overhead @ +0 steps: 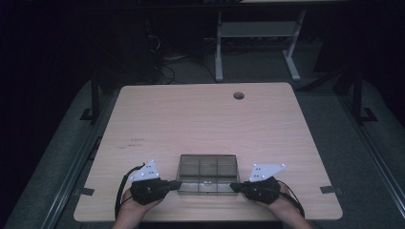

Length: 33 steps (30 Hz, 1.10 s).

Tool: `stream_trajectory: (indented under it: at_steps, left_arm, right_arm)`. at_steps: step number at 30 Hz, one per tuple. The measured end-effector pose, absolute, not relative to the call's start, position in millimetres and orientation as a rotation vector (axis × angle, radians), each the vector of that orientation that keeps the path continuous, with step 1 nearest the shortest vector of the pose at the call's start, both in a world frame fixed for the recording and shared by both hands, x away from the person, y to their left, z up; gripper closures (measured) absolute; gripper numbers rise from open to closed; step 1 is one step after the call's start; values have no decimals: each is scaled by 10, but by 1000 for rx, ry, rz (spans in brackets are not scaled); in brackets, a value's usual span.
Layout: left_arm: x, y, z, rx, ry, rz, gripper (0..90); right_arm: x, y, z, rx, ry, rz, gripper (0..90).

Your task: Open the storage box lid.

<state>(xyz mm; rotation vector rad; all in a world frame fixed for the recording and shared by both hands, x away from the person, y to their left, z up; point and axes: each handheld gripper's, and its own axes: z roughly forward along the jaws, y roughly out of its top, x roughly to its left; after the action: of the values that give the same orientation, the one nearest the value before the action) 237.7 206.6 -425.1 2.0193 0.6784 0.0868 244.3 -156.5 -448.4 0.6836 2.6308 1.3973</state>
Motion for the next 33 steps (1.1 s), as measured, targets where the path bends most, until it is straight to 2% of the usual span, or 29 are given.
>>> stream_trajectory:
  at_steps: [10, 33]
  left_arm:
    - [2424, 2073, -4188, 1995, 685, 66, 898]
    - [2509, 2078, -4027, 1957, 673, 108, 898]
  right_arm:
    - [2450, -1574, -4487, 679, 2629, 1398, 897]
    - [2445, -1563, -4488, 683, 2628, 1393, 897]
